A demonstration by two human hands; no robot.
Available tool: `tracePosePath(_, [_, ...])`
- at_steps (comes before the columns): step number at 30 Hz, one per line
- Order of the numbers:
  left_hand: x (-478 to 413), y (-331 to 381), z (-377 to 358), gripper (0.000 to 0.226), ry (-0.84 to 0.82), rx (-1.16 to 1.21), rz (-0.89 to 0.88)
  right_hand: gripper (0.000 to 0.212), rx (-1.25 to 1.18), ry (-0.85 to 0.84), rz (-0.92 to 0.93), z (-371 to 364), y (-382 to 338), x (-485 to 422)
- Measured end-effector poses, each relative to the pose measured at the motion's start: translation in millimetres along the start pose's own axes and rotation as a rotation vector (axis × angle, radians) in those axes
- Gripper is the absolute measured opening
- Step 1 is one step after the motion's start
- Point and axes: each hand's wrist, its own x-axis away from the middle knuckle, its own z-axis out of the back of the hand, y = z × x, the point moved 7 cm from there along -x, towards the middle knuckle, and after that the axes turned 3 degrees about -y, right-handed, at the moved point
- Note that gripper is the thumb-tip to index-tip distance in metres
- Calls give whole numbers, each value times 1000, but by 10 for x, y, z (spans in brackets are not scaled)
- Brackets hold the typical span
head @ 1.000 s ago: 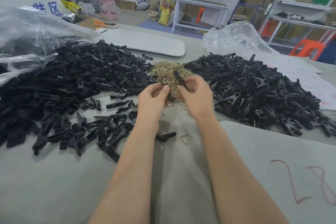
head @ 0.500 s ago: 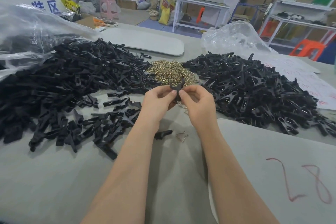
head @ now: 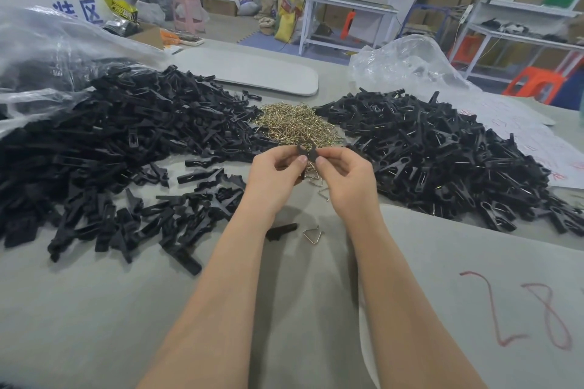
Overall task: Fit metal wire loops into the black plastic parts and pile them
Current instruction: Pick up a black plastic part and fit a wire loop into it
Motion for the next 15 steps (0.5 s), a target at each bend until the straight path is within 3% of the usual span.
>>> tracePosePath(15, [15, -6, -10, 15, -21, -11, -6, 14, -12, -9, -4, -1, 7, 4])
